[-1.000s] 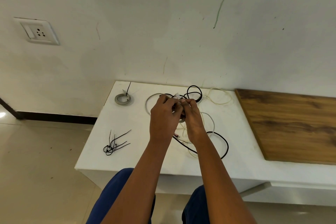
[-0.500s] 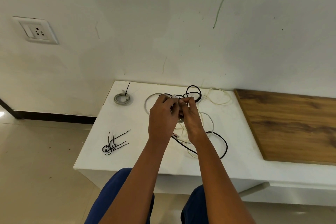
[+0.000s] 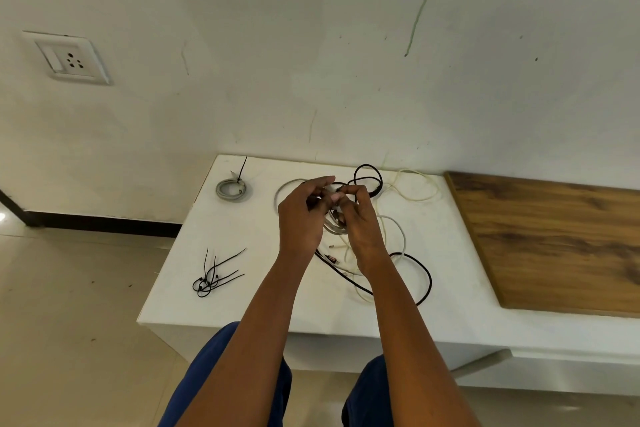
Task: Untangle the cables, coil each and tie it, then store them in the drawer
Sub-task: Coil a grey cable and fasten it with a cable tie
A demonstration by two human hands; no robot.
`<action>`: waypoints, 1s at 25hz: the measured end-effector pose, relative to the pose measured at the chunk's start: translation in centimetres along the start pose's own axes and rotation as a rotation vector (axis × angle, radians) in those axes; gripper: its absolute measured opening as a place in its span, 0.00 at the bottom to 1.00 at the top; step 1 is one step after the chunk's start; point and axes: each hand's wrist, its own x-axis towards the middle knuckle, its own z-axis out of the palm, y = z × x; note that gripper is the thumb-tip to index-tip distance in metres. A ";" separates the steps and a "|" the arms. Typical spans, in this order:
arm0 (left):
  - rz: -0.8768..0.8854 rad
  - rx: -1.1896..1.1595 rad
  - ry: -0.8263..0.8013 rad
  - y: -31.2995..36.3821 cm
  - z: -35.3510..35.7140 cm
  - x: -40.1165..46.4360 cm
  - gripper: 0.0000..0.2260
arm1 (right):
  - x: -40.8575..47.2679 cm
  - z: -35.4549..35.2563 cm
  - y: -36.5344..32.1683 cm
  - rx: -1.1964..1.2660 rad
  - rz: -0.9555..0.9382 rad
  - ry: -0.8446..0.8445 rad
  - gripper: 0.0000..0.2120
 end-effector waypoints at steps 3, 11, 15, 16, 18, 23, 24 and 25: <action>-0.038 -0.027 -0.024 0.0 -0.3 0.2 0.11 | 0.0 -0.4 -0.2 -0.123 -0.062 -0.040 0.03; -0.101 -0.032 -0.055 -0.1 -0.5 0.4 0.07 | -0.2 -0.9 -0.2 -0.269 -0.144 -0.089 0.04; -0.106 0.055 -0.016 -0.1 -0.4 0.5 0.02 | 0.0 -0.9 0.0 -0.286 -0.103 -0.141 0.06; -0.100 0.086 -0.010 -0.1 -0.4 0.5 0.01 | 0.1 -0.9 0.0 -0.285 -0.091 -0.153 0.06; -0.095 0.096 0.005 -0.1 -0.6 0.7 0.01 | 0.2 -1.0 0.0 -0.262 -0.084 -0.161 0.05; -0.065 0.002 0.014 0.1 -1.0 0.6 0.05 | 0.2 -1.2 -0.1 -0.124 -0.046 -0.198 0.11; -0.048 -0.004 0.015 0.1 -0.9 0.5 0.06 | 0.1 -1.3 -0.1 -0.126 -0.047 -0.219 0.12; -0.034 -0.017 0.018 0.1 -0.9 0.5 0.08 | -0.1 -1.2 -0.1 -0.124 -0.049 -0.241 0.12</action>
